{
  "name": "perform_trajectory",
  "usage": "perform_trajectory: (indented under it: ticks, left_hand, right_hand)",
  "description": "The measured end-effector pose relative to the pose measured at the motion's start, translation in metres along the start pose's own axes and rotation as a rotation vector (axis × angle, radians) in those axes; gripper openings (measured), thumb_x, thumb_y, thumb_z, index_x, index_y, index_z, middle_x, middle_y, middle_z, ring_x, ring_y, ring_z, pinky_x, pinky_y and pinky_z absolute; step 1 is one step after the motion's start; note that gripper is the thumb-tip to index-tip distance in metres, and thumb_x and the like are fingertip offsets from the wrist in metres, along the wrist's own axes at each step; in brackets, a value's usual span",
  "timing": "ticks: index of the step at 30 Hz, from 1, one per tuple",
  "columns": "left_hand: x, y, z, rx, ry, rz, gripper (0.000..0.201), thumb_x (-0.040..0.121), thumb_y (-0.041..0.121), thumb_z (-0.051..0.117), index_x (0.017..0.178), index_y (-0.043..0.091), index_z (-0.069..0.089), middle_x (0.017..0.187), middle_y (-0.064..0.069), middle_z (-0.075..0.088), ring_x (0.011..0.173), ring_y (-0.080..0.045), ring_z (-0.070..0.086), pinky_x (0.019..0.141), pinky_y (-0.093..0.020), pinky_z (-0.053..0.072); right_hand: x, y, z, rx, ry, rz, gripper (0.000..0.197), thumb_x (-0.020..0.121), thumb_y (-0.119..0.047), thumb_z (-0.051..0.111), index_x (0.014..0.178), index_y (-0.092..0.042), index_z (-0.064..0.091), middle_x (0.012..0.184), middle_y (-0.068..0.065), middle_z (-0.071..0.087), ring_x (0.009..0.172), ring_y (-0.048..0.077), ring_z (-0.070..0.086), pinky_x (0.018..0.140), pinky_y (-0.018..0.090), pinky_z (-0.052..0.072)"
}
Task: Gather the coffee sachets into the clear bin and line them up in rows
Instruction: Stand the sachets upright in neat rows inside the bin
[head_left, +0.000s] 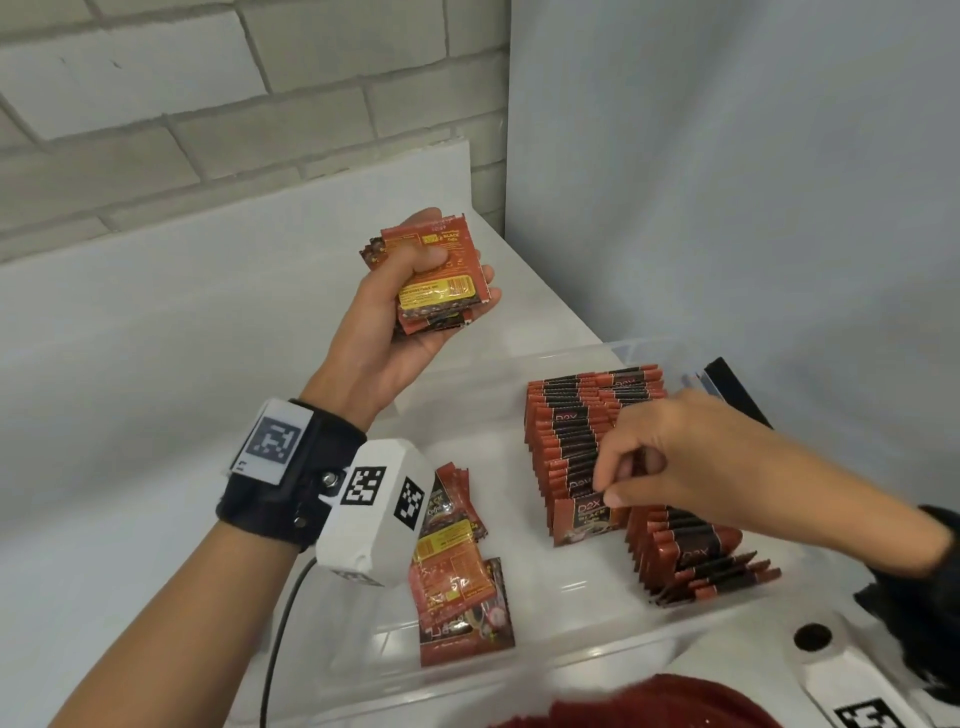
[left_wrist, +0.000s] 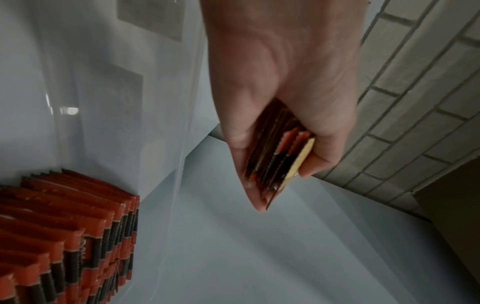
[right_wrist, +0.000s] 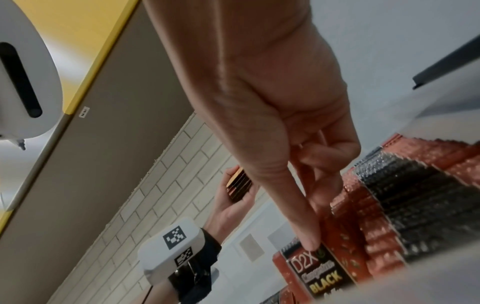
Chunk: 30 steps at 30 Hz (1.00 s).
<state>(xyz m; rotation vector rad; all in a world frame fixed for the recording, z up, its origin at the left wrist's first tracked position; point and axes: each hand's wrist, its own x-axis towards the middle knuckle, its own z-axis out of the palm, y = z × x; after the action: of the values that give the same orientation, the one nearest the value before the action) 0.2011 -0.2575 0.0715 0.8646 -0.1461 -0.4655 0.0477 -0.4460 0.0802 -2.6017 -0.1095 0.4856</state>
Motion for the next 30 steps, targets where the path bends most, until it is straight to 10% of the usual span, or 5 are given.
perform_trajectory:
  ticks: [30]
  left_hand:
    - [0.001, -0.009, -0.005, 0.06, -0.289, -0.068, 0.054, 0.06, 0.01, 0.085, 0.108, 0.023, 0.063, 0.11, -0.01, 0.067, 0.101, -0.028, 0.066, 0.076, -0.038, 0.057]
  right_hand:
    - [0.058, -0.038, -0.052, 0.688, 0.247, 0.027, 0.022, 0.081, -0.026, 0.074, 0.099, -0.019, 0.063, 0.078, 0.0, 0.074, 0.06, 0.006, 0.064, 0.05, 0.017, 0.048]
